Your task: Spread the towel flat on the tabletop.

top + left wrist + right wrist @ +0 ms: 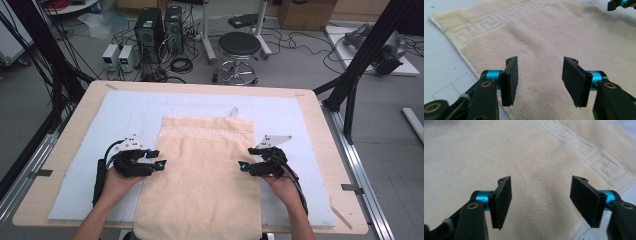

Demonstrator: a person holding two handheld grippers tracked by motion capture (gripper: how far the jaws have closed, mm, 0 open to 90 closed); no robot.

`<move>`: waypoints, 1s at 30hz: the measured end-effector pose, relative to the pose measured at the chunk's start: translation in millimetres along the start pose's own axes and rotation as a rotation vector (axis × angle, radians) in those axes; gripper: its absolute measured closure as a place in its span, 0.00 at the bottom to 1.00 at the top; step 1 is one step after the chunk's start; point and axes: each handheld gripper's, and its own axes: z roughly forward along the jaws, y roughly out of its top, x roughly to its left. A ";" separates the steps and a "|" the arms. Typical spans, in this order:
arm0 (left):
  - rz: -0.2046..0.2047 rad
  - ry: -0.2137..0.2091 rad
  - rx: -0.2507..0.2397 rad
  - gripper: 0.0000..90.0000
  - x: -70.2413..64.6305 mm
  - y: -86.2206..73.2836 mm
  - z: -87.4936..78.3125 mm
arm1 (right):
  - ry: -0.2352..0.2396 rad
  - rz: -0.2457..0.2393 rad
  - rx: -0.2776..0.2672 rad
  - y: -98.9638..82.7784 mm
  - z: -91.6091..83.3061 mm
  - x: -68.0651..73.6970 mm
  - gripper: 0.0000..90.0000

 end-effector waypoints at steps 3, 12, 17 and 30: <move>0.009 0.002 0.006 0.45 -1.0 2.6 -2.7 | 0.002 0.014 -0.044 0.5 -8.9 3.1 0.30; 0.023 0.003 0.004 0.39 -1.4 3.9 -5.2 | -0.010 -0.012 -0.041 0.7 -14.6 11.8 0.27; 0.031 0.003 0.002 0.39 -1.4 4.1 -5.5 | -0.007 -0.025 -0.027 0.5 -12.0 12.4 0.26; 0.060 0.009 0.042 0.39 -3.5 3.2 -0.3 | 0.003 -0.030 -0.009 0.5 -9.1 13.3 0.26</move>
